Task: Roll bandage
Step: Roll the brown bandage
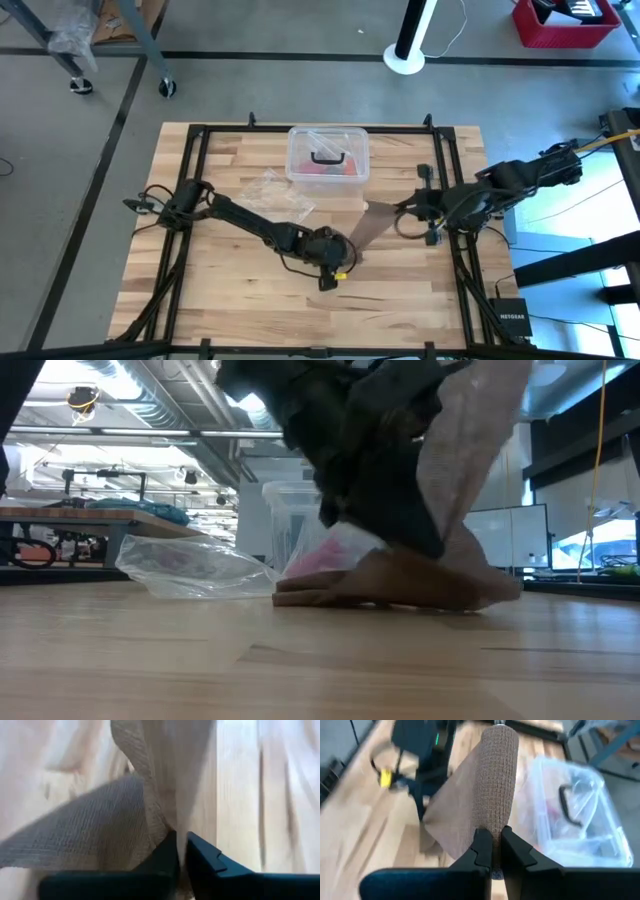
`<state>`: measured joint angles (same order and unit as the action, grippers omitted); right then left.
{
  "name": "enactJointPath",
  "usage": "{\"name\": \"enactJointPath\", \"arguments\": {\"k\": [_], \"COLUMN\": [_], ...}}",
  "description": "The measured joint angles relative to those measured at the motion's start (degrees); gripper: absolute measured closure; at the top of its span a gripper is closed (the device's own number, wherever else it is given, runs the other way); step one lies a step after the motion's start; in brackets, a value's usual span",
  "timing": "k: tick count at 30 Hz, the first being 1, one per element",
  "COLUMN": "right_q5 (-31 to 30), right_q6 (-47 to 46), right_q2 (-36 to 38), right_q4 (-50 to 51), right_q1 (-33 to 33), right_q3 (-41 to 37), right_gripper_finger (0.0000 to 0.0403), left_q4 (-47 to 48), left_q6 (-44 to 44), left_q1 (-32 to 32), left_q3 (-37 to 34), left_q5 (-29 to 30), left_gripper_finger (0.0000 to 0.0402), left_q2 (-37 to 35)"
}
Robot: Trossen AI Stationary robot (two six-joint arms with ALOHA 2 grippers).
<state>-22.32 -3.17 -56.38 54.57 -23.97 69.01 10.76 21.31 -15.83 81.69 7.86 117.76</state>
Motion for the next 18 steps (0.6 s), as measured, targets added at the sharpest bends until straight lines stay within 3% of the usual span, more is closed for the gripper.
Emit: {"name": "enactJointPath", "arguments": {"k": [6, 10, 15, 18], "right_q5": [0.10, 0.03, 0.03, -0.10], "right_q6": [-1.47, -1.54, -1.52, -1.51], "right_q2": [-0.01, 0.00, -0.03, -0.08], "right_q4": [0.12, 0.74, 0.63, 0.28], "right_q1": [0.00, 0.00, 0.00, 0.00], "right_q3": [-5.21, -7.44, -8.56, -8.70], "right_gripper_finger": [0.0381, 0.0381, 0.0381, 0.0380], "left_q4": [-0.74, 5.59, 12.98, 11.50], "left_q6": [-1.32, -1.10, -5.53, -8.50], "left_q1": [1.33, 2.20, 2.48, 2.45], "left_q3": [0.66, 0.98, 1.65, 1.53], "left_q5": [-0.75, -6.20, -1.96, 1.02], "left_gripper_finger": [0.0269, 0.0219, 0.0199, 0.0201], "left_q2": [-0.93, -3.79, -11.12, -13.39]}}
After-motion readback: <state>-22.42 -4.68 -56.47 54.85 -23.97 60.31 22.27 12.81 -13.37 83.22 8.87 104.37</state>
